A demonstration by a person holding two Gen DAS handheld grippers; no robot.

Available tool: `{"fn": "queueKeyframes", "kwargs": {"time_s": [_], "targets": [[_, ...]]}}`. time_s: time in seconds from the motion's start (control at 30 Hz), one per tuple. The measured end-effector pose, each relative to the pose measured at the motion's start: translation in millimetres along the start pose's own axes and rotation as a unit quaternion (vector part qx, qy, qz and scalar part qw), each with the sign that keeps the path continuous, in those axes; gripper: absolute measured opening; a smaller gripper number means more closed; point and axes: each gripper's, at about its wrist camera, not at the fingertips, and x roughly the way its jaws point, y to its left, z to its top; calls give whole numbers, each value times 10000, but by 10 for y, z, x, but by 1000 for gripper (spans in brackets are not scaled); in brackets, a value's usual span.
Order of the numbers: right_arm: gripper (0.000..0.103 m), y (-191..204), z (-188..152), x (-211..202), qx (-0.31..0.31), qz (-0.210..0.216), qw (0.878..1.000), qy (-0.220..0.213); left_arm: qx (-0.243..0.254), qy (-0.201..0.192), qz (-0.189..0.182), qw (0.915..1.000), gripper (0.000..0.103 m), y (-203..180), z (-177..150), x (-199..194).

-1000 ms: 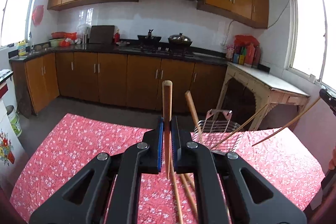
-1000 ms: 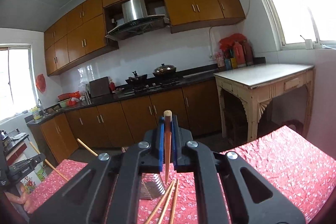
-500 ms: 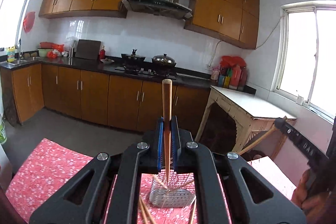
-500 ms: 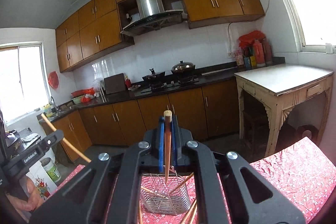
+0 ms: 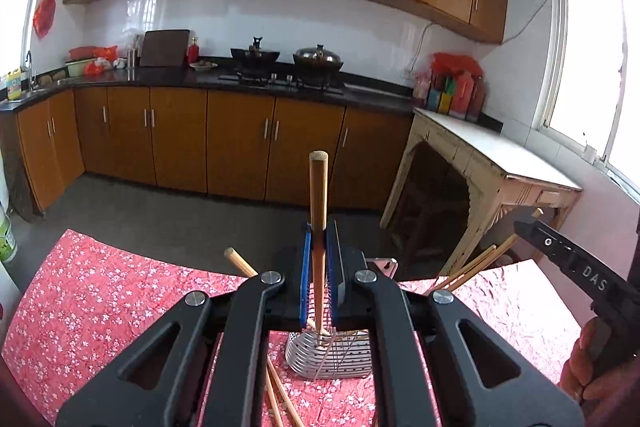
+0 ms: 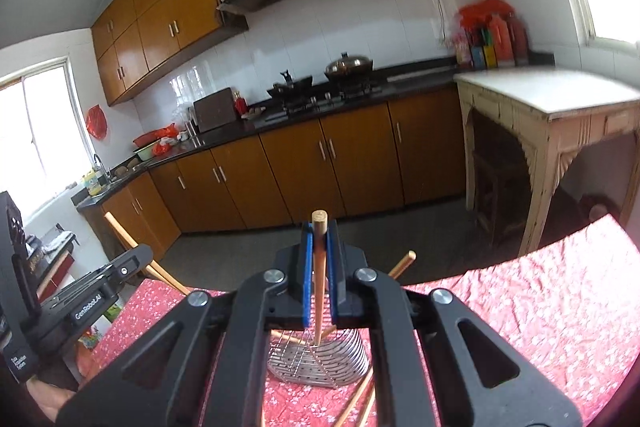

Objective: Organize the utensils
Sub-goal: 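Open the left tool into the holder while the right tool releases its chopstick, then close the left tool on a third chopstick while the right tool grasps another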

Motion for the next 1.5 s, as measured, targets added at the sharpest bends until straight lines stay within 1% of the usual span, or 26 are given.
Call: {"fn": "queueKeyframes", "kwargs": {"time_s": [0.1,0.23,0.3,0.37,0.4,0.5,0.53,0.63,0.77,0.83,0.97,1.03,1.13,1.2,1.3,1.4,1.5], "targets": [[8,-55,-52,109,10,-168,9998,67,89,124,29,9999,7,4,-23,67],[13,-173,-89,134,117,-416,9991,44,100,184,145,9997,7,33,-33,90],[18,-220,-106,90,163,-503,9986,-8,80,176,195,9996,8,70,-28,52],[26,-271,-97,5,216,-592,9980,-95,54,161,260,9995,9,97,-8,16],[27,-291,-101,-25,233,-609,9978,-120,25,156,282,9995,11,109,4,-10],[27,-340,-121,-185,238,-680,9972,-216,-40,77,374,9993,23,139,21,-120],[28,-351,-143,-255,231,-720,9968,-248,-49,46,402,9992,25,161,27,-166],[28,-394,-226,-412,254,-755,9965,-255,-92,4,450,9989,25,221,20,-294],[28,-462,-440,-594,253,-828,9961,-169,-108,-82,499,9987,25,295,-80,-531],[28,-496,-587,-649,253,-874,9958,-66,-120,-104,544,9984,25,345,-182,-647],[28,-566,-923,-658,237,-930,9951,251,-146,-11,605,9981,27,466,-451,-783],[28,-583,-1108,-620,216,-945,9943,442,-133,92,654,9977,31,521,-611,-792],[28,-580,-1415,-514,136,-962,9920,805,-38,309,766,9966,34,593,-890,-714],[28,-570,-1650,-422,63,-939,9893,1114,28,557,821,9951,34,631,-1109,-586],[28,-532,-1948,-301,-62,-865,9849,1498,-8,894,814,9927,35,724,-1362,-399],[28,-474,-2177,-190,-184,-780,9806,1791,-54,1151,747,9905,38,759,-1566,-262],[28,-405,-2329,-99,-283,-732,9768,1994,27,1337,714,9884,41,746,-1705,-167]]}}
